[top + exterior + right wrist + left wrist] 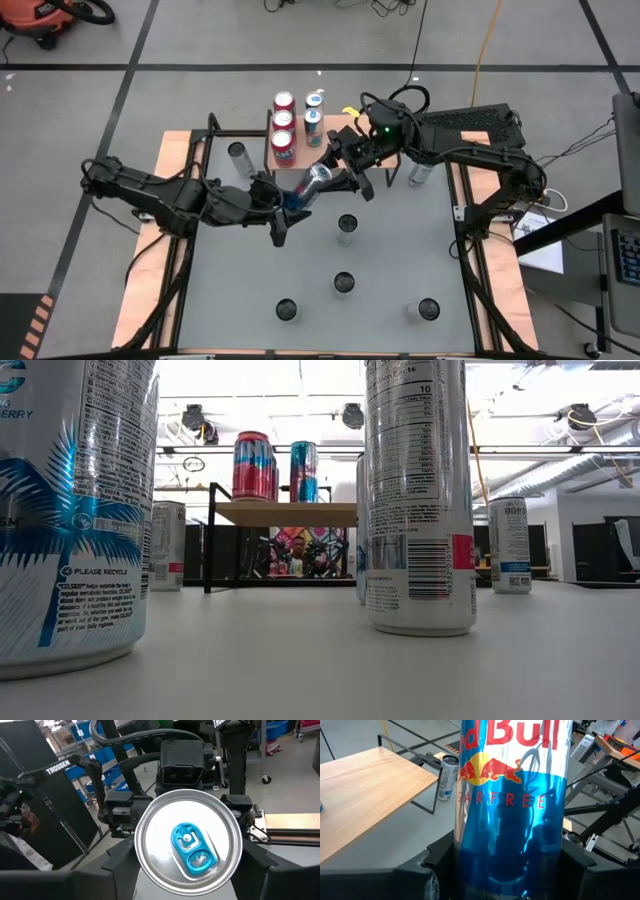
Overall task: Place canned beverage on shelf
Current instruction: Put the blue soda can on the shelf aligned with the other blue soda cans
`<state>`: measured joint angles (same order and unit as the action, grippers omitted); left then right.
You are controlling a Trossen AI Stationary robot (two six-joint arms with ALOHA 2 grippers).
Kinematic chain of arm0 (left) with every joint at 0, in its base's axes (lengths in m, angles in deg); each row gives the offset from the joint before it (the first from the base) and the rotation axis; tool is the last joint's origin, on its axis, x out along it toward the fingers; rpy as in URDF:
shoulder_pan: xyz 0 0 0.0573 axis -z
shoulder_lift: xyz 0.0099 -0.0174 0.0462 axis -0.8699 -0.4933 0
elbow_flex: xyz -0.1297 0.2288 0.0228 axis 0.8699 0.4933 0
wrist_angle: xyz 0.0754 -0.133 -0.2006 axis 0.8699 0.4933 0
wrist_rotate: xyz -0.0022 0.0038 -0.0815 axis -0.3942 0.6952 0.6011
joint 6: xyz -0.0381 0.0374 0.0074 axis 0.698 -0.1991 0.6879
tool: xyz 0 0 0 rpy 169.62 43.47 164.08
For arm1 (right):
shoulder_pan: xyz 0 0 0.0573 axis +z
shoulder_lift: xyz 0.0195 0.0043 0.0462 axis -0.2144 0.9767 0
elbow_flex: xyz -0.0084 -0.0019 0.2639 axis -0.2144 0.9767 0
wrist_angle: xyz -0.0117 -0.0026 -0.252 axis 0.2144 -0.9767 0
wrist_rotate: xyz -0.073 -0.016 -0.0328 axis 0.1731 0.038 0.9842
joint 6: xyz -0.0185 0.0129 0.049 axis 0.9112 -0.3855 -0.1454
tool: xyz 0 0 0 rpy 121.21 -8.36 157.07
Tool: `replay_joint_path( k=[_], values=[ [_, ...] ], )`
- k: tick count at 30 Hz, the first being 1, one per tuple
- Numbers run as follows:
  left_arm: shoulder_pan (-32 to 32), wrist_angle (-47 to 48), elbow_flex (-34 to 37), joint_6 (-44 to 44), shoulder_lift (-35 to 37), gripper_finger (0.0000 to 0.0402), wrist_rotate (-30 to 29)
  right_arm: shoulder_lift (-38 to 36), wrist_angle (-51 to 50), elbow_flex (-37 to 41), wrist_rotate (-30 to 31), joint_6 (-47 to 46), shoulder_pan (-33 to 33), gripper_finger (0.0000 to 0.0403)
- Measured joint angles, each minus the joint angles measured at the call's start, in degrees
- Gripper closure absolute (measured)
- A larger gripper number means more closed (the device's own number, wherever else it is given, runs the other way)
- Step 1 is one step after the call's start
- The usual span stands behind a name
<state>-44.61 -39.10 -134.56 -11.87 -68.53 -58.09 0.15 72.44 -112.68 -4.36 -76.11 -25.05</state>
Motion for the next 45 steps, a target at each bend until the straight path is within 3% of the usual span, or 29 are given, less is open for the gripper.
replay_joint_path(
  k=[12, 17, 23, 28, 35, 45],
  values=[
    [-0.5, -4.7, 0.0, -2.9, 0.2, 0.0173, -8.8, 0.0, 8.7, 0.0, 5.4, -14.9, 0.0, 0.01],
    [-0.5, -8.4, 0.0, -7.7, 0.2, 0.0173, -17.8, -0.1, 10.9, 0.0, 14.1, -25.5, 0.0, 0.009],
    [-1.0, -10.6, 0.0, -12.5, 0.3, 0.0173, -28.7, 0.0, 11.3, 0.0, 27.3, -26.4, 1.6, 0.0082],
    [-3.0, -10.7, 0.0, -13.6, -0.1, 0.0173, -29.6, 0.0, 15.3, 0.0, 36.1, -24.3, 3.7, 0.0079],
    [-4.5, -11.9, 0.0, -17.6, -1.4, 0.0173, -29.5, 0.0, 15.2, 0.0, 43.5, -24.8, 4.7, 0.008],
    [-5.7, -12.0, -0.1, -18.7, -2.1, 0.0173, -28.0, 0.6, 15.9, 0.0, 43.7, -24.6, 4.7, 0.008]
  ],
)
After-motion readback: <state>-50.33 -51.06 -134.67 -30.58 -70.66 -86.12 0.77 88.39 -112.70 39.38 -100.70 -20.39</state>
